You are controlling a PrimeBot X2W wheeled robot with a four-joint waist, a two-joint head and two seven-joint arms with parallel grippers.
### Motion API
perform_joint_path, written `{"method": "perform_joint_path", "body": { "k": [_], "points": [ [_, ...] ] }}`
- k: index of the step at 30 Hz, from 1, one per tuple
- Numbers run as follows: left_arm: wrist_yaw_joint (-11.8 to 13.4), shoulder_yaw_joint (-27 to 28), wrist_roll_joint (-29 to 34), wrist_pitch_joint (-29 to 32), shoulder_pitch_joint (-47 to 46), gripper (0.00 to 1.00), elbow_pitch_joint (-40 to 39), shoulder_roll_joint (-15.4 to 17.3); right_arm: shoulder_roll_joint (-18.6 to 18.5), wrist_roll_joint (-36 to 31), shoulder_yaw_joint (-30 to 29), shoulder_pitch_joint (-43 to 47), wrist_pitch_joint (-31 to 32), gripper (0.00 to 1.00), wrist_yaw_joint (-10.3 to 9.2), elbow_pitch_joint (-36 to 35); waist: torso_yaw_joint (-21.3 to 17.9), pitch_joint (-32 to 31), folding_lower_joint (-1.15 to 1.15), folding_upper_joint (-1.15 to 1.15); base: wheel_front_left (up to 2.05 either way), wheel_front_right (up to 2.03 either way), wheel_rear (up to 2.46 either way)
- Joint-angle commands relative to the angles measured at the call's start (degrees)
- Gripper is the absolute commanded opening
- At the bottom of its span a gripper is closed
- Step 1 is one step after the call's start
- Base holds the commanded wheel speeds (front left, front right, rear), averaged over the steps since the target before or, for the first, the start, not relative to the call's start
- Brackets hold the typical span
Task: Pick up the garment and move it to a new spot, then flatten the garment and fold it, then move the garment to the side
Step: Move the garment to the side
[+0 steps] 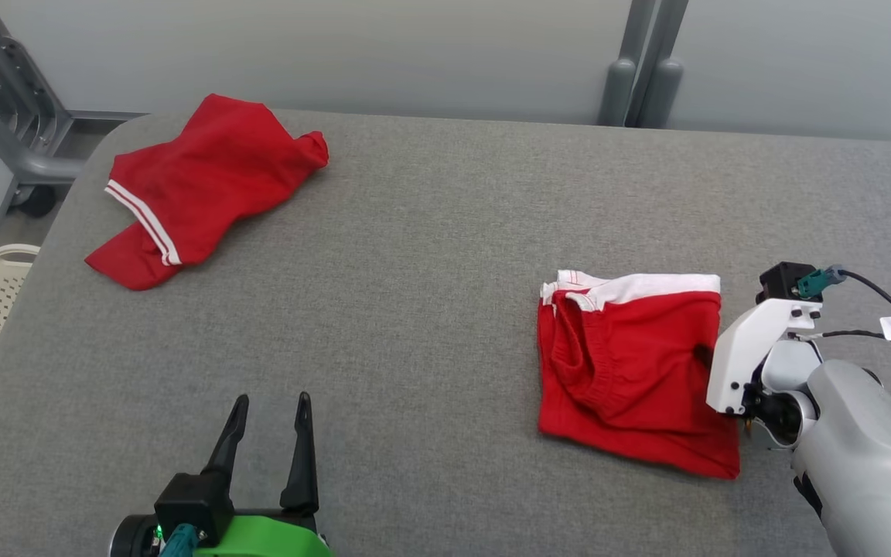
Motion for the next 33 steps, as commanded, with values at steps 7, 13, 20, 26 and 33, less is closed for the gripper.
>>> {"method": "perform_joint_path", "body": {
  "k": [7,13,20,26,33],
  "points": [
    [0.2,0.2,0.5,-0.3,-1.8,1.0,-1.0,0.6,-2.1,0.2,3.2,-1.9,-1.3,0.0,-0.02,-1.5,-4.5,0.9,0.0,0.0,0.0,0.0,0.0],
    [0.0,-0.1,1.0,-0.4,-3.1,1.0,-1.4,0.2,-3.5,1.1,6.0,-4.0,-1.4,0.0,-0.03,-3.7,-10.1,2.1,0.0,0.0,0.0,0.0,0.0],
    [-0.3,-0.5,1.8,-0.6,-5.5,1.0,-1.7,0.2,-5.4,1.3,7.4,-6.7,-1.8,0.0,-0.02,-5.2,-17.4,4.5,0.0,0.0,0.0,0.0,0.0],
    [-0.6,-1.0,3.0,-0.5,-8.0,1.0,-2.4,0.8,-5.4,0.3,8.7,-10.4,-2.1,0.0,-0.02,-5.8,-23.6,7.6,0.0,0.0,0.0,0.0,0.0],
    [-1.2,-1.7,3.8,-0.4,-10.9,1.0,-2.4,1.1,-4.7,0.3,9.1,-14.0,-3.0,0.0,-0.02,-5.0,-27.5,10.1,0.0,0.0,0.0,0.0,0.0]
  ]
}}
